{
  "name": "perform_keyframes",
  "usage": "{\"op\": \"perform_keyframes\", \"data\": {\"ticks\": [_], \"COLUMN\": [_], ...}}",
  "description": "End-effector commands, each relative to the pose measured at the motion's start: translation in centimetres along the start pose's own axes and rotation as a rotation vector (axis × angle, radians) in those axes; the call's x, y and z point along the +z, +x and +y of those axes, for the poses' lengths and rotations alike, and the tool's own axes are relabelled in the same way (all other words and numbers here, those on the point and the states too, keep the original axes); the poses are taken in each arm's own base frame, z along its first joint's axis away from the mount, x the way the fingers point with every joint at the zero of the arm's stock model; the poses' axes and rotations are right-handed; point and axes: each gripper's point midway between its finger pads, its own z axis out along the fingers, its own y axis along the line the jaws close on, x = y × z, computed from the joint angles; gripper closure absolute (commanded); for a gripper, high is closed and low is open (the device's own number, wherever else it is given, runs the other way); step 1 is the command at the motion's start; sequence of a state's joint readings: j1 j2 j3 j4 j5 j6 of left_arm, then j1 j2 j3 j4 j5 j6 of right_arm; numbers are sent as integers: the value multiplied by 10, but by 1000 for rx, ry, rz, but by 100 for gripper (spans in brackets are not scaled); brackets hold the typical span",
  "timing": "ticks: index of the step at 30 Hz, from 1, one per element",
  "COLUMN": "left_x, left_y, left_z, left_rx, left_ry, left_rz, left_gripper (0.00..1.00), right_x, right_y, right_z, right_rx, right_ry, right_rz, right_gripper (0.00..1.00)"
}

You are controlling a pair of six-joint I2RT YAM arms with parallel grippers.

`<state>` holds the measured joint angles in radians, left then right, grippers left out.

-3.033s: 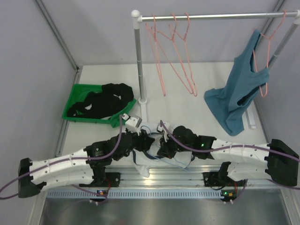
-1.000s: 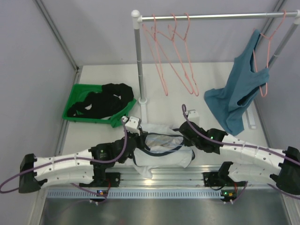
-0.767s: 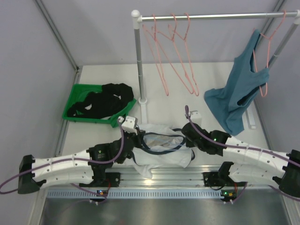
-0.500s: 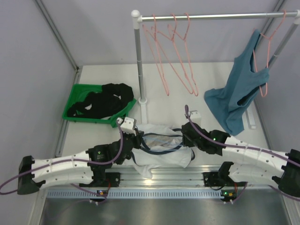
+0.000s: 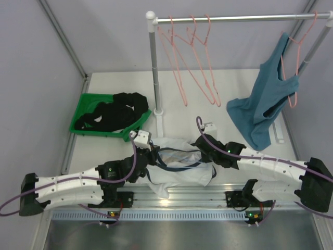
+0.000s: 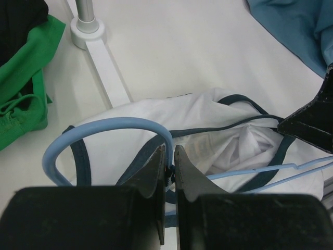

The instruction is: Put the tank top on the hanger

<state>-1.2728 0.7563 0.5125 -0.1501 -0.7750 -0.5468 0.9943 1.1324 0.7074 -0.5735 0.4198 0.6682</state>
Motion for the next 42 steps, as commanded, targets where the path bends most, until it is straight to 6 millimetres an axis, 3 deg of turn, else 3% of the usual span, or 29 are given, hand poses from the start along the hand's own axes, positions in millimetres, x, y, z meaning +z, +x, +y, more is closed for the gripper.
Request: {"op": "perform_keyframes", "data": {"ticks": [1, 3, 14, 18, 34, 42], "left_x": [0, -1, -1, 1, 7, 16], "left_y": [-12, -14, -19, -20, -13, -23], "left_z": [1, 5, 31, 30, 15, 1], "left_rx": [-45, -57, -99, -96, -33, -12], "left_ry": [-13, -36, -188, -202, -139, -136], "left_rz": [-51, -63, -107, -111, -67, -85], "left_gripper": [100, 100, 100, 100, 100, 100], "right_x": [-6, -10, -25, -29, -42, -57], "right_y": [-18, -18, -6, -6, -51, -74], "right_z": [3, -1, -17, -19, -4, 22], "right_rx": [34, 46, 94, 96, 54, 47], "right_ry": [-13, -13, -27, -32, -24, -107], "right_rz": [-47, -53, -70, -73, -138, -162], "right_gripper": [93, 100, 100, 100, 100, 100]}}
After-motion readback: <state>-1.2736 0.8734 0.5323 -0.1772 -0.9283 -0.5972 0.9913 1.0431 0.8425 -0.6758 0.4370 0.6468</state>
